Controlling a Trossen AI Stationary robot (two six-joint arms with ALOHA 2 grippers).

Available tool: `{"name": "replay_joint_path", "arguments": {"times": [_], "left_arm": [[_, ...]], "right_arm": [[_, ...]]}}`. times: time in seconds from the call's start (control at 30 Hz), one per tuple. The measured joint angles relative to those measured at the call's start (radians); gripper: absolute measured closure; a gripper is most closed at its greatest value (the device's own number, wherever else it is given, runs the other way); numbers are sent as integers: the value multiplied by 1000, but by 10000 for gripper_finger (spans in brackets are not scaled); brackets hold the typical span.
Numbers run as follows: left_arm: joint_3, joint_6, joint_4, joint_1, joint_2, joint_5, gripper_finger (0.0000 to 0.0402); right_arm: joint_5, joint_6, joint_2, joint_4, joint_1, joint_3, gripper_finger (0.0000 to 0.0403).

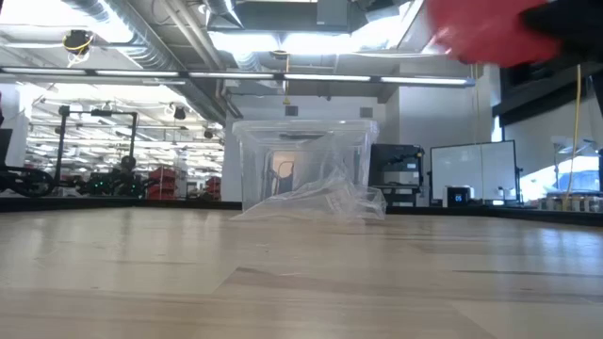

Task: Roll bandage
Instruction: Roll the red bandage

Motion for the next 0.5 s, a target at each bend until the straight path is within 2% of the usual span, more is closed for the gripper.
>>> {"name": "replay_joint_path", "arguments": {"times": [0.13,0.23,0.5], "left_arm": [[0,70,14,-10,-12,-48,389],[0,143,53,-7,-12,-100,389],[0,291,53,26,20,-139,389]], "right_arm": [[71,2,-8,-4,118,12,397],[87,15,-7,-50,176,68,398],[111,-42,-5,-354,276,324,400]]}}
